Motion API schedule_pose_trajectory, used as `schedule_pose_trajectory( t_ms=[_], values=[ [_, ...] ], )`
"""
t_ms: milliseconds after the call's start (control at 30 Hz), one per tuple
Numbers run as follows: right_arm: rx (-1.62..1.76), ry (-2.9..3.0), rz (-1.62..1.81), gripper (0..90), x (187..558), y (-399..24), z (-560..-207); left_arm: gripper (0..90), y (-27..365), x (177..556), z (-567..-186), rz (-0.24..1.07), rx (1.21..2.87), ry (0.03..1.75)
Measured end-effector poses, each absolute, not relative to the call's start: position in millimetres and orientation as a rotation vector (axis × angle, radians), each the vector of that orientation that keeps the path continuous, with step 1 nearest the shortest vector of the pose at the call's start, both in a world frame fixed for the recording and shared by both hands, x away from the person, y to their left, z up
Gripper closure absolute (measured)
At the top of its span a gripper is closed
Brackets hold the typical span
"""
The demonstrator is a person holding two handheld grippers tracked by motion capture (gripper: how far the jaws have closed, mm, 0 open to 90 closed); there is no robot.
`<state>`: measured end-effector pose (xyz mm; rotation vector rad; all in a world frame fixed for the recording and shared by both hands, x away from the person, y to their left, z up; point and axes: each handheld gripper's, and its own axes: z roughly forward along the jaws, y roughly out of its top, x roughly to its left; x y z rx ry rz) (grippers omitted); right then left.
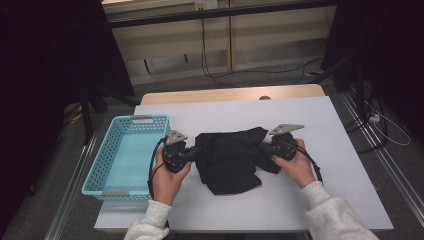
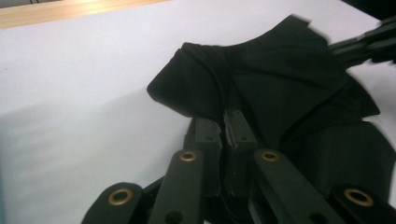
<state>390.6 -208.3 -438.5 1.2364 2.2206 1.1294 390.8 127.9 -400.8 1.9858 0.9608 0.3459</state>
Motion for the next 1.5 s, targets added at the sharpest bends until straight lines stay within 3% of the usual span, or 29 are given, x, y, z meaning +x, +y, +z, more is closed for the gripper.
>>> schedule_pose_trajectory(
  t_ms=[333,367,467,500,533,600,667,800,1133,1233,1267,1300,1333,1367,1400,1433,1467,1500],
  values=[
    [1.179,2.12,1.127,85.2,350.5,-252.5,-411.4,85.8,105.5,394.4,-404.7,0.323,1.991,0.922],
    [1.164,2.116,1.146,79.6,351.6,-251.5,-413.5,85.9,107.4,395.7,-404.7,0.33,1.99,0.94],
    [1.17,2.106,1.126,76.3,355.6,-247.7,-418.6,85.9,114.5,398.5,-404.2,0.336,1.984,0.967],
    [1.197,2.102,1.116,67.0,360.8,-243.9,-423.6,85.9,118.4,399.5,-403.6,0.348,1.99,0.981],
    [1.193,2.108,1.084,67.0,362.9,-242.8,-425.8,85.8,125.2,400.8,-403.4,0.363,1.98,1.003],
    [1.224,2.098,1.09,57.2,367.6,-242.2,-429.6,85.7,130.9,401.6,-403.6,0.377,1.979,1.021],
    [1.241,2.096,1.091,57.5,369.8,-242.6,-431.1,85.7,133.7,401.7,-403.6,0.377,1.972,1.03],
    [1.306,2.068,1.129,49.6,379.9,-243.7,-436.3,85.6,141.6,400.2,-402.9,0.384,1.969,1.046],
    [1.304,2.199,1.066,47.0,399.9,-218.1,-458.0,85.3,140.4,397.6,-406.9,0.391,1.983,1.043],
    [1.268,2.249,1.042,48.4,401.2,-207.2,-464.0,85.0,139.6,397.1,-408.0,0.389,1.981,1.044],
    [1.263,2.253,1.055,55.2,401.4,-204.2,-464.2,84.8,139.5,397.0,-408.6,0.386,1.986,1.042],
    [1.263,2.253,1.055,55.2,401.4,-204.2,-464.2,84.5,139.5,397.0,-408.6,0.386,1.986,1.042],
    [1.254,2.276,1.08,66.5,401.8,-203.6,-464.1,83.9,139.6,397.2,-408.8,0.389,1.988,1.037],
    [1.254,2.276,1.08,66.5,401.8,-203.6,-464.1,83.9,140.2,397.3,-408.7,0.393,1.996,1.031],
    [1.267,2.302,1.115,78.3,401.3,-204.0,-464.0,82.9,139.1,396.9,-408.9,0.386,1.982,1.036],
    [1.267,2.302,1.115,78.3,401.3,-204.0,-464.0,82.9,139.1,396.9,-408.9,0.386,1.982,1.036],
    [1.251,2.335,1.117,87.3,400.3,-206.1,-461.7,83.3,138.5,396.1,-408.1,0.372,1.984,1.032],
    [1.251,2.335,1.117,87.3,400.3,-206.1,-461.7,84.6,138.5,396.1,-408.1,0.372,1.984,1.032]
  ],
)
